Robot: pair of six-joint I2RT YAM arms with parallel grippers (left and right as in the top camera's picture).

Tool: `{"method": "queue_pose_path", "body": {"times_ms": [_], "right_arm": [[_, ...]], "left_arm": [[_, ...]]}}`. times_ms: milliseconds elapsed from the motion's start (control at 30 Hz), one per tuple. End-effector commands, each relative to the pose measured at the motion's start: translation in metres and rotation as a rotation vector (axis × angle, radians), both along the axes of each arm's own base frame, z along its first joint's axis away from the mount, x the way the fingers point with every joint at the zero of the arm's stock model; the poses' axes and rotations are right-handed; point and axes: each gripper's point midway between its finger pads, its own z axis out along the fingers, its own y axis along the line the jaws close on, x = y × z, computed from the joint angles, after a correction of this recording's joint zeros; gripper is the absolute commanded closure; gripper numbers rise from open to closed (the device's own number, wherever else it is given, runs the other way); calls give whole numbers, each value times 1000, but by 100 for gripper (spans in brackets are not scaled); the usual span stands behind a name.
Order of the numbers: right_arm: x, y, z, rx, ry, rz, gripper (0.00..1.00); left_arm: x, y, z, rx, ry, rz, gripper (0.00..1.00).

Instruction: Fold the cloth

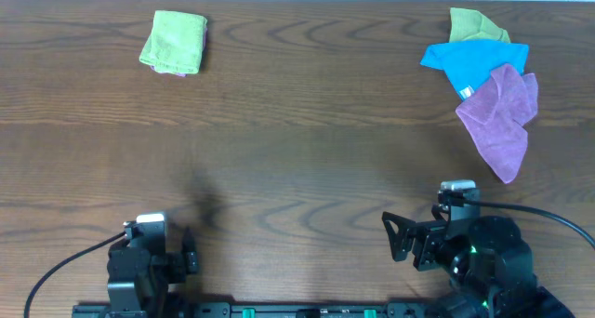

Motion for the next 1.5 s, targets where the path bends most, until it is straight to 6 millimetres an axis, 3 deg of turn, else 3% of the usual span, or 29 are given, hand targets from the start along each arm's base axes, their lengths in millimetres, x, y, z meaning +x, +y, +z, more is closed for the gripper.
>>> {"method": "queue_pose_path", "body": {"times_ms": [0,1200,1467], "right_arm": [[0,-2,-1,5,5,-16,1],[0,-2,-2,2,5,-17,1],[21,-50,-16,-235,-92,-153,1]], "left_arm": [[-2,0,-16,17,42,-18,5],[-3,0,-18,57,53,-52,5],[-3,0,-18,57,53,-52,5]]}}
